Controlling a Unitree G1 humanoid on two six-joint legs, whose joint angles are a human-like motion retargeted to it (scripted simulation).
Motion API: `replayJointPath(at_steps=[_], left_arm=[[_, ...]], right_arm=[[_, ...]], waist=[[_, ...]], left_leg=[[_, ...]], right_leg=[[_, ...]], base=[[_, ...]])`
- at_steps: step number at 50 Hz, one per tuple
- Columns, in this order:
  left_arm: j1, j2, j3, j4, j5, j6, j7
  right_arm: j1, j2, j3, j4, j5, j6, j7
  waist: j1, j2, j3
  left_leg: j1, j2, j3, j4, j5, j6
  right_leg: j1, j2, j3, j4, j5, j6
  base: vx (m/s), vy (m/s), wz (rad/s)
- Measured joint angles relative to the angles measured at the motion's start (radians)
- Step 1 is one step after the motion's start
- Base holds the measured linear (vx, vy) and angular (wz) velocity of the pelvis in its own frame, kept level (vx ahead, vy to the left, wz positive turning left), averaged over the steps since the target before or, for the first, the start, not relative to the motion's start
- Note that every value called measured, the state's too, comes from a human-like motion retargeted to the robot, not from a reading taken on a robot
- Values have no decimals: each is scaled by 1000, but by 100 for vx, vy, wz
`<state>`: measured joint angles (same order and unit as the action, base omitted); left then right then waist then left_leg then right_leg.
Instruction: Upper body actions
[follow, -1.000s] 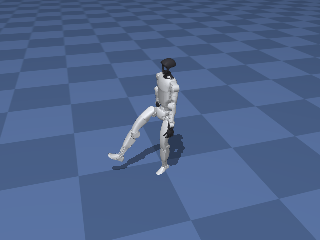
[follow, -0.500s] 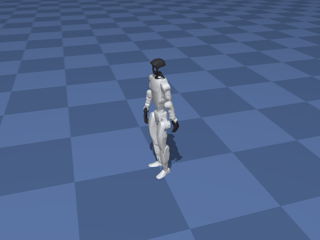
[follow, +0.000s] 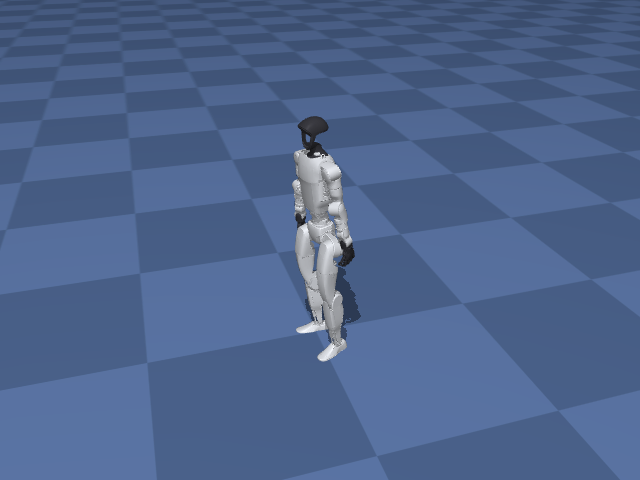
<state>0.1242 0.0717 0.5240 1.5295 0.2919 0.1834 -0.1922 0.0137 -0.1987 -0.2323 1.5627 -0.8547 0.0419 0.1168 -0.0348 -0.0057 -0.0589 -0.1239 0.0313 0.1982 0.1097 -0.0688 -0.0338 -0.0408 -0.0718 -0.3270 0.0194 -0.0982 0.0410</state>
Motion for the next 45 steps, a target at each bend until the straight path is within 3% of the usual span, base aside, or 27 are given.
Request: replayJointPath(at_steps=[12, 18, 22, 23, 25, 27, 30, 32, 35, 38, 40, 43, 45], left_arm=[[-44, 174, 62, 4, 23, 43, 18], [-92, 280, 82, -16, 26, 69, 44], [-132, 339, 94, -35, 6, 57, 47], [-144, 355, 103, -37, -1, 51, 48], [-164, 389, 121, -48, -9, 44, 45], [-187, 429, 149, -66, -2, 46, 33], [-231, 473, 160, -87, -19, 66, 41], [-323, 429, 152, -110, -78, 69, 102], [-460, 365, 151, -106, -213, -69, 155], [-478, 389, 152, -106, -361, -119, 113], [-490, 409, 202, -115, -369, -80, 88], [-568, 423, 246, -127, -317, -60, 53], [-605, 446, 205, -124, -343, -60, 58]], right_arm=[[-38, -16, 32, -52, -39, -110, -36], [19, -60, -64, -21, 40, -132, -62], [48, -85, -136, -7, 88, -144, -81], [51, -92, -149, -5, 94, -148, -84], [57, -105, -175, -7, 97, -155, -91], [65, -117, -201, -8, 98, -167, -105], [106, -145, -247, 7, 126, -177, -129], [131, -170, -340, 17, 177, -179, -128], [130, -207, -429, 0, 243, -248, -180], [117, -291, -410, 12, 308, -285, -237], [99, -333, -424, 21, 355, -312, -200], [103, -351, -528, 51, 587, -387, -17], [146, -367, -587, 82, 795, -430, 136]], waist=[[-25, -51, 65], [-16, -74, 40], [-27, -97, 43], [-43, -108, 54], [-90, -145, 77], [-151, -171, 104], [-183, -202, 151], [-83, -173, 240], [14, -146, 351], [-44, -122, 404], [-102, -134, 453], [-140, -149, 569], [-157, -147, 579]], left_leg=[[33, 33, 60, -36, 6, 23], [11, 73, 71, -51, 21, -1], [-19, 98, 46, -45, 30, -29], [-25, 99, 32, -42, 33, -37], [-47, 86, 2, -30, 43, -56], [-75, 87, -39, -23, 59, -86], [-96, 83, -53, -36, 103, -118], [-99, 136, 10, -42, 125, -135], [-138, 183, 69, -51, 145, -142], [-158, 231, 122, -79, 161, -166], [-160, 251, 161, -102, 179, -178], [-197, 269, 180, -103, 198, -186], [-270, 287, 187, -101, 213, -188]], right_leg=[[-87, -15, 158, 156, 59, 83], [-94, -133, -6, 126, 141, 15], [-103, -180, 26, 92, 212, -16], [-96, -188, 48, 79, 237, -9], [-73, -208, 92, 48, 223, 93], [-49, -210, 83, 24, 141, 140], [2, -203, -42, -54, 145, 129], [-58, -193, -5, -27, 163, 127], [-210, -159, 116, 30, 181, 106], [-289, -118, 136, 7, 228, 92], [-340, -106, 165, 7, 255, 91], [-404, -80, 182, -1, 293, 72], [-487, -65, 177, -14, 325, 68]], base=[[-1, 5, -34], [1, -18, -1], [-8, -32, 9], [-16, -49, 50], [-23, -55, 84], [-26, -54, 119], [-18, -46, 82], [-45, -35, -49], [-67, -27, -132], [-38, -7, -137], [-36, 5, -126], [-43, -2, -67], [-42, -6, -73]])
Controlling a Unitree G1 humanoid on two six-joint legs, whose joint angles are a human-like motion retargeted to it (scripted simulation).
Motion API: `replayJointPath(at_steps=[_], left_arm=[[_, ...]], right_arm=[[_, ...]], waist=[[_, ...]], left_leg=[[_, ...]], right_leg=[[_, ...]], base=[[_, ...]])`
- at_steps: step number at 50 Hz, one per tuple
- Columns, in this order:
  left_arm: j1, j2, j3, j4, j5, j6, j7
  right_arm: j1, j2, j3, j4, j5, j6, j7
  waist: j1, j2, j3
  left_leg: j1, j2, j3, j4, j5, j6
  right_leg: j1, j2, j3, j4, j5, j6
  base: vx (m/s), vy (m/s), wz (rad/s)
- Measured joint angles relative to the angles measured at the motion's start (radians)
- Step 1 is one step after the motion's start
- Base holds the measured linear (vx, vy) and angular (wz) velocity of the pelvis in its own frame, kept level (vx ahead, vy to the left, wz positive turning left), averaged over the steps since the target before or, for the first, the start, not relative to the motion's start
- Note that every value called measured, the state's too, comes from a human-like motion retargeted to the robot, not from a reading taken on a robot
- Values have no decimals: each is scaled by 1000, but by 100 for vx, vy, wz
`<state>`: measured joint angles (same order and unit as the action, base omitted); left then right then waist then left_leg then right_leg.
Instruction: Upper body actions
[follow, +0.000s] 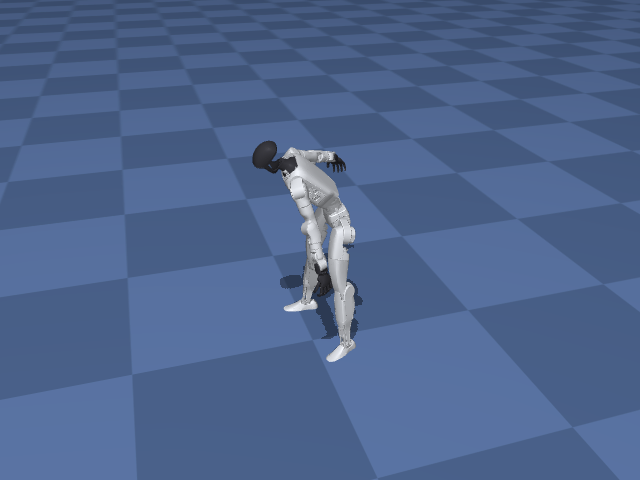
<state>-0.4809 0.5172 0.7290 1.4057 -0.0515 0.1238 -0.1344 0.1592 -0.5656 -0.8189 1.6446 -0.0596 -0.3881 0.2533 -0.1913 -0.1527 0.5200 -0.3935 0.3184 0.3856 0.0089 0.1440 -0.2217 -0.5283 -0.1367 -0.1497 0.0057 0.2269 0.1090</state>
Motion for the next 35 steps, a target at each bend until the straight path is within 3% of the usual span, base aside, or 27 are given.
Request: replayJointPath(at_steps=[3, 8, 12, 16, 24, 28, 31, 35], left_arm=[[-46, 55, -79, -4, -29, 5, -3], [-127, 127, -190, -33, -15, -20, 9], [-195, 158, -237, -45, -1, -42, 17], [-274, 152, -244, -51, 14, -62, 43], [-372, 174, -242, -49, 88, -108, 48], [-379, 197, -217, -52, 112, -101, -44], [-370, 186, -181, -64, 104, -104, -141], [-307, 169, -132, -88, 39, -125, -113]], right_arm=[[69, -17, -54, 40, 203, -14, 118], [154, -11, -96, 55, 463, 14, 157], [159, 2, -90, 55, 707, 41, 109], [118, 17, -47, 55, 882, -30, 49], [-45, 36, 113, 55, 837, -81, 7], [-131, 53, 185, 55, 841, -82, -5], [-153, 73, 222, 55, 863, -91, -40], [-144, 90, 230, 55, 859, -92, -62]], waist=[[-47, -20, 0], [-144, -58, 0], [-233, -93, 0], [-303, -147, 0], [-479, -235, 0], [-550, -269, 0], [-560, -275, 0], [-535, -258, 0]], left_leg=[[-86, 5, 29, -12, 17, 4], [-216, 36, 78, -30, 39, -3], [-290, 62, 124, -29, 37, -4], [-325, 75, 176, -36, 31, -2], [-386, 74, 230, -73, 21, -7], [-411, 76, 239, -83, 10, -4], [-419, 82, 247, -87, 5, -3], [-420, 83, 241, -88, 8, 6]], right_leg=[[-123, 23, 36, 0, 27, -10], [-308, 65, 75, -13, 73, -14], [-418, 100, 88, -16, 97, -15], [-494, 130, 114, -15, 108, -14], [-611, 170, 130, -12, 113, -18], [-648, 192, 141, -9, 107, -21], [-655, 202, 141, -9, 100, -17], [-641, 203, 134, -9, 91, -16]], base=[[-39, -12, -75], [-35, 1, -84], [-15, 3, -80], [-4, 8, -84], [5, 11, -44], [4, 19, -39], [1, 6, -15], [2, -1, 12]])
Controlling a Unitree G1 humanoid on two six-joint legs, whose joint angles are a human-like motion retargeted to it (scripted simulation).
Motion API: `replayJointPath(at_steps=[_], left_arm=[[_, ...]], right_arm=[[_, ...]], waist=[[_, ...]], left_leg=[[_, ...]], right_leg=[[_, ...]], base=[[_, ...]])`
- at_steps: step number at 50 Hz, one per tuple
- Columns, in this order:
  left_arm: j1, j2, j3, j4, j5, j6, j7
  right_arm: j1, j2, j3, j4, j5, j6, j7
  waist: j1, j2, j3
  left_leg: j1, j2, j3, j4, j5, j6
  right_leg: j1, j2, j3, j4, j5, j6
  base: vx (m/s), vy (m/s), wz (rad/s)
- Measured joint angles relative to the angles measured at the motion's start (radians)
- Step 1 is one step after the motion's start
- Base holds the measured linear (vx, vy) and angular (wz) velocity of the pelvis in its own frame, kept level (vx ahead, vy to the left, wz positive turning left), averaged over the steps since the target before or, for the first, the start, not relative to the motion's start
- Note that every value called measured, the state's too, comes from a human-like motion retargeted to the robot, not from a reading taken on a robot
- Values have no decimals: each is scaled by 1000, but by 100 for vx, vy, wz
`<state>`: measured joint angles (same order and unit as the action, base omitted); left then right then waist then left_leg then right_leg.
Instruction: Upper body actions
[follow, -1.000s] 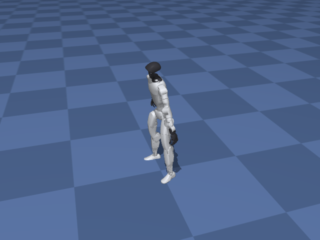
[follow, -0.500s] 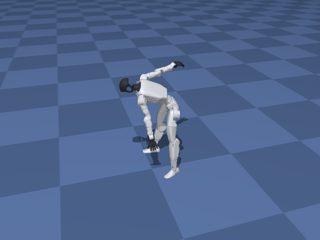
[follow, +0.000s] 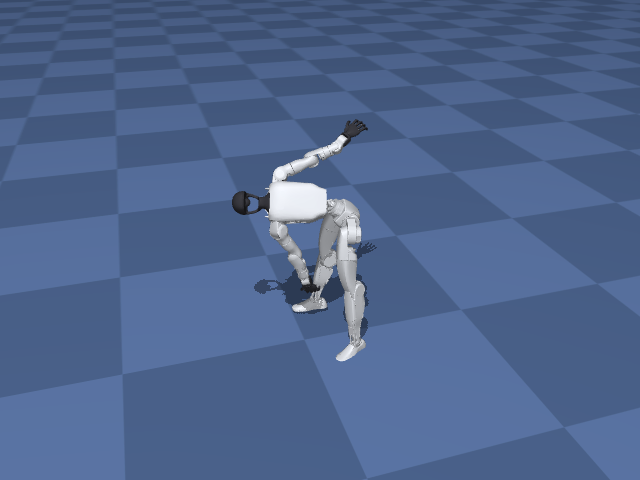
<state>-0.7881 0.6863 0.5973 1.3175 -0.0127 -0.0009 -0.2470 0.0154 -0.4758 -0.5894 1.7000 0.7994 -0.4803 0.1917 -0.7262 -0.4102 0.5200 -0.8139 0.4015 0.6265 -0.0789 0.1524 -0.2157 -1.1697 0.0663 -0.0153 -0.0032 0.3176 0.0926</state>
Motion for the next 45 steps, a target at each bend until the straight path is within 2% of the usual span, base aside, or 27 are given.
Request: replayJointPath(at_steps=[3, 8, 11, 13, 15, 18, 20, 24, 30, 35, 37, 38, 42, 45], left_arm=[[94, -5, 53, -19, -66, 16, 19], [364, -24, 155, -62, -126, 99, 3], [569, -86, 242, -158, -56, 163, -50], [746, -138, 323, -240, 53, 169, -126], [921, -170, 393, -255, 124, 181, -118], [1108, -220, 483, -221, 132, 266, -17], [1210, -241, 530, -187, 95, 302, -13], [1343, -289, 580, -171, 1, 345, -15], [1422, -340, 603, -104, -27, 288, 127], [1320, -305, 484, 72, -53, 244, 220], [1290, -298, 435, 116, -83, 171, 283], [1273, -287, 394, 133, -101, 106, 321], [1205, -263, 359, 201, -161, -123, 559], [1112, -222, 330, 241, -263, -233, 682]], right_arm=[[3, -9, -9, 0, -5, -3, -4], [-13, -59, -41, 0, -50, -42, -37], [-34, -107, -49, 0, -116, -71, -70], [-59, -145, -36, -2, -208, -89, -90], [-81, -180, -11, -14, -333, -92, -72], [-83, -236, 31, -34, -523, 2, -43], [-58, -272, 35, -56, -631, 47, -66], [-15, -315, 44, -106, -741, 72, -209], [19, -330, 13, -169, -834, 138, -314], [34, -361, -139, -225, -873, 205, -322], [8, -385, -159, -231, -888, 233, -310], [-14, -402, -182, -225, -900, 253, -301], [-172, -479, -128, -201, -883, 303, -246], [-278, -521, -94, -202, -864, 345, -211]], waist=[[26, 27, 0], [103, 90, 0], [170, 134, 0], [209, 164, 0], [251, 194, 0], [336, 262, 0], [407, 325, 0], [561, 445, 0], [807, 640, 0], [1111, 851, 0], [1233, 900, 0], [1302, 923, 0], [1491, 930, 0], [1653, 930, 0]], left_leg=[[7, 3, -16, 1, 5, 3], [41, -7, -40, 5, 15, 12], [61, -21, -56, 17, 22, 17], [71, -33, -70, 30, 28, 17], [74, -48, -85, 45, 32, 16], [73, -81, -129, 61, 37, 17], [66, -111, -182, 72, 41, 22], [14, -180, -288, 105, 59, 32], [-93, -312, -484, 141, 89, 21], [-138, -408, -594, 134, 117, -1], [-152, -429, -616, 128, 127, 1], [-160, -436, -623, 124, 132, 1], [-231, -459, -639, 102, 152, -5], [-284, -465, -652, 85, 169, -12]], right_leg=[[25, -4, -12, -1, -7, 0], [98, -23, -31, -1, -25, 0], [159, -46, -48, -6, -36, 1], [203, -73, -70, -10, -42, 6], [239, -108, -96, -10, -49, 14], [298, -167, -142, -8, -64, 26], [341, -215, -186, -8, -74, 37], [404, -321, -250, -9, -96, 62], [496, -462, -415, -28, -117, 92], [572, -513, -542, -40, -128, 95], [577, -527, -575, -33, -123, 99], [573, -534, -583, -30, -119, 100], [501, -549, -597, -25, -113, 100], [457, -548, -613, -30, -113, 105]], base=[[5, 3, 31], [5, 6, 56], [5, 12, 86], [4, 9, 111], [3, 22, 121], [3, 20, 146], [8, 17, 174], [11, 11, 187], [11, -2, 220], [9, -23, 179], [11, -41, 93], [14, -40, 72], [12, -47, 72], [15, -70, 59]])
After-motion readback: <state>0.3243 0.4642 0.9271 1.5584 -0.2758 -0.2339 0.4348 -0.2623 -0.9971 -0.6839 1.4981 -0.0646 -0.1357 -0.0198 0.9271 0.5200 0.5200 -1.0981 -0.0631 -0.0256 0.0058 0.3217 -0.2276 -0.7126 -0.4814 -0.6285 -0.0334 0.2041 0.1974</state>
